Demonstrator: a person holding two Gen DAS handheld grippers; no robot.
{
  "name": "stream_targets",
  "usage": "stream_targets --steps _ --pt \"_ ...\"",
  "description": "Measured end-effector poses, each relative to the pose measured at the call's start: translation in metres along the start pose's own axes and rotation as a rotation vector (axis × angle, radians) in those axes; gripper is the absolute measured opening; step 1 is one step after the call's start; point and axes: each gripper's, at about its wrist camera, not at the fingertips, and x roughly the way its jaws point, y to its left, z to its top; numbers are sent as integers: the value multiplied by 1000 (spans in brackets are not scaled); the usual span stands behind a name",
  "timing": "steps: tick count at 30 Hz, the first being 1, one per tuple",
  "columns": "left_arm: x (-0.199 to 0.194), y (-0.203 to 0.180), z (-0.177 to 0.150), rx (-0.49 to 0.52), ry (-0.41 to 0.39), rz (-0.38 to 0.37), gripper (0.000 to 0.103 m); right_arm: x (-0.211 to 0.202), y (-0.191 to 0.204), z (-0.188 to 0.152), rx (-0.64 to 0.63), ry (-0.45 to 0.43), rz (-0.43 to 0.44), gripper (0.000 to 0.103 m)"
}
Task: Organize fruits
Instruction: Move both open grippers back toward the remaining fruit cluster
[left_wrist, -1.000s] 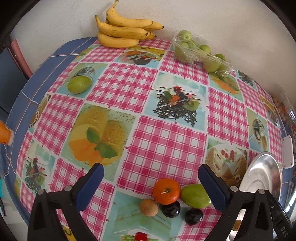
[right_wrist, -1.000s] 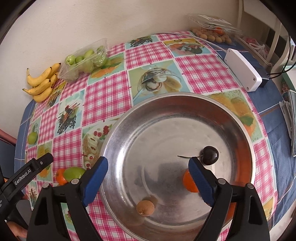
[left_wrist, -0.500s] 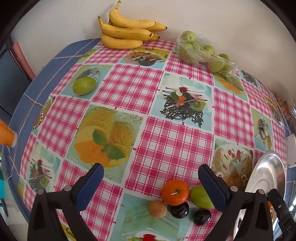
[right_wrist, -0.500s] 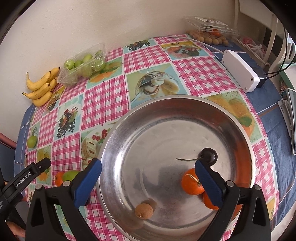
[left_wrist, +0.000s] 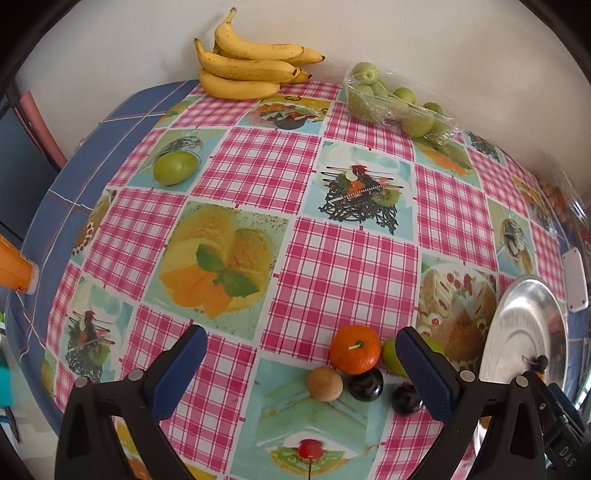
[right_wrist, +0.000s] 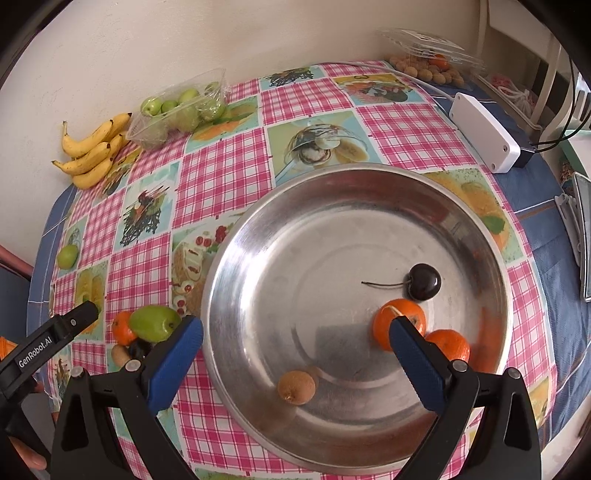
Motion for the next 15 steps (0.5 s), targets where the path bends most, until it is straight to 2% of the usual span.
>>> stream_targets --steps 5,15 --pt "-10 -1 -7 26 -17 2 103 -7 10 -10 -35 2 12 101" --pt "-20 13 -20 6 -27 -2 103 -13 39 -27 -129 -12 73 101"
